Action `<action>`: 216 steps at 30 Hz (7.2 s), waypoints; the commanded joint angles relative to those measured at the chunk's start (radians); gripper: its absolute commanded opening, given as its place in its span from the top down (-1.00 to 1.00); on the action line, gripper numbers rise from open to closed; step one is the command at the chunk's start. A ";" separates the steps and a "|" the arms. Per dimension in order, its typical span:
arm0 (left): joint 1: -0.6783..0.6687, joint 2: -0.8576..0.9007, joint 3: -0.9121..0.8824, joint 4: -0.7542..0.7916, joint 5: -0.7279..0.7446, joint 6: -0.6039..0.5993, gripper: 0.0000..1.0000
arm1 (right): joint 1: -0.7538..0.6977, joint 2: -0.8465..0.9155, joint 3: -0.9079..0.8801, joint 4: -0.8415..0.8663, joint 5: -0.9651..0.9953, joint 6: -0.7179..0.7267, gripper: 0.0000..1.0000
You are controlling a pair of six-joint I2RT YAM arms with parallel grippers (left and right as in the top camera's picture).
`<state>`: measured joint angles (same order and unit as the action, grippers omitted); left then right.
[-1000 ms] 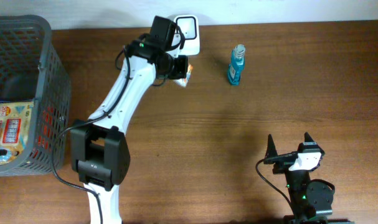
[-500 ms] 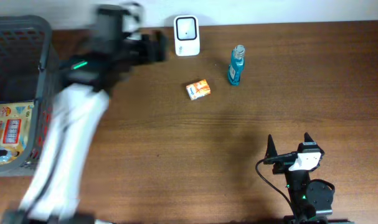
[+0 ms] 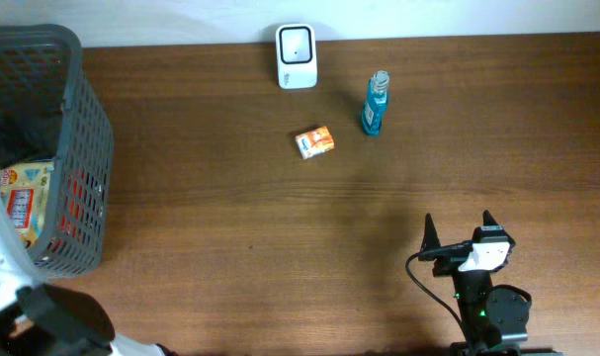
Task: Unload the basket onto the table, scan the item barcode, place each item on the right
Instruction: 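Take the red snack bag from the basket and set it on the table, then take the yellow snack packet from the basket and place it beside the red bag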
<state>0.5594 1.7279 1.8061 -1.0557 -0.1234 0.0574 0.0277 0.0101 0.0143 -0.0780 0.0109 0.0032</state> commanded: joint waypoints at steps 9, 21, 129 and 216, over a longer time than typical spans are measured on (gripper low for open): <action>0.104 0.297 -0.108 -0.198 0.296 0.166 -0.97 | -0.002 -0.007 -0.009 -0.003 0.005 0.002 -0.97; 0.104 0.351 -0.050 -0.171 0.087 0.052 0.92 | -0.002 -0.007 -0.009 -0.003 0.005 0.002 -0.97; -0.694 -0.038 0.415 -0.311 0.343 -0.194 1.00 | -0.002 -0.007 -0.009 -0.003 0.005 0.002 -0.97; 0.074 0.392 0.326 -0.360 0.308 -0.073 1.00 | -0.002 -0.007 -0.009 -0.003 0.005 0.002 -0.97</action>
<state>0.6308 2.1380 1.8977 -1.3521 0.1238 0.0772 0.0277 0.0093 0.0143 -0.0772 0.0105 0.0032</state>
